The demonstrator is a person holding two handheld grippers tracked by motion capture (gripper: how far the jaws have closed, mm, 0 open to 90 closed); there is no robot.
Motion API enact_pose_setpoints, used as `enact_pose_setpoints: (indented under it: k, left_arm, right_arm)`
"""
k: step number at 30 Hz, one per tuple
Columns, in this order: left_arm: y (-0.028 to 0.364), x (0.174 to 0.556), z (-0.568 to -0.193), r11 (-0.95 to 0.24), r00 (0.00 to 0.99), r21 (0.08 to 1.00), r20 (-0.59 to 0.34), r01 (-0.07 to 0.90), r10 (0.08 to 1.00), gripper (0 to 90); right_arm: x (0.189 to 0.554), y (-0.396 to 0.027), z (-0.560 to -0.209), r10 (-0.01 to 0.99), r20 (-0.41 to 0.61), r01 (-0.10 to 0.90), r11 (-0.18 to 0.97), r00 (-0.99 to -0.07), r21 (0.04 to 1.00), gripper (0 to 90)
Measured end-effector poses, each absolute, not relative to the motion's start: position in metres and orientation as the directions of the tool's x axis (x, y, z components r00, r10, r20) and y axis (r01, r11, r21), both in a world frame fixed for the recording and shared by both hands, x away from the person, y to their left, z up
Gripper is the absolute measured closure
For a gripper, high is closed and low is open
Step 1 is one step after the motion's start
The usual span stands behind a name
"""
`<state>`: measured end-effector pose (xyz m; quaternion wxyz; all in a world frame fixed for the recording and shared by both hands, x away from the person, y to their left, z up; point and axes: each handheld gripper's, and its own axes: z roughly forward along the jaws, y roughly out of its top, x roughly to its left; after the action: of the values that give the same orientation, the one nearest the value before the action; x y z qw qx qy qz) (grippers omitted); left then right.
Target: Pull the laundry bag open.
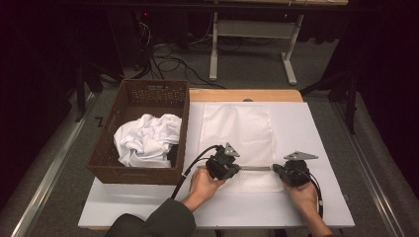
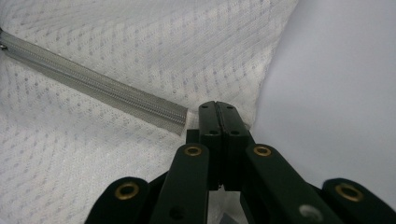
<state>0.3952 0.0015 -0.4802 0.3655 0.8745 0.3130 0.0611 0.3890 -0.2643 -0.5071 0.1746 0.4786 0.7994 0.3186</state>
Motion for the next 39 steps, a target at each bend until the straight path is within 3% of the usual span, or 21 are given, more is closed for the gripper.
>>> enact_pose_setpoints:
  k: [39]
  left_arm:
    - [0.033,0.387,-0.477,-0.51,0.766,0.684,-0.111,0.521,0.633,86.2]
  right_arm:
    - [0.388,-0.263,-0.507,0.879,0.019,0.655,0.341,-0.477,0.674,90.0]
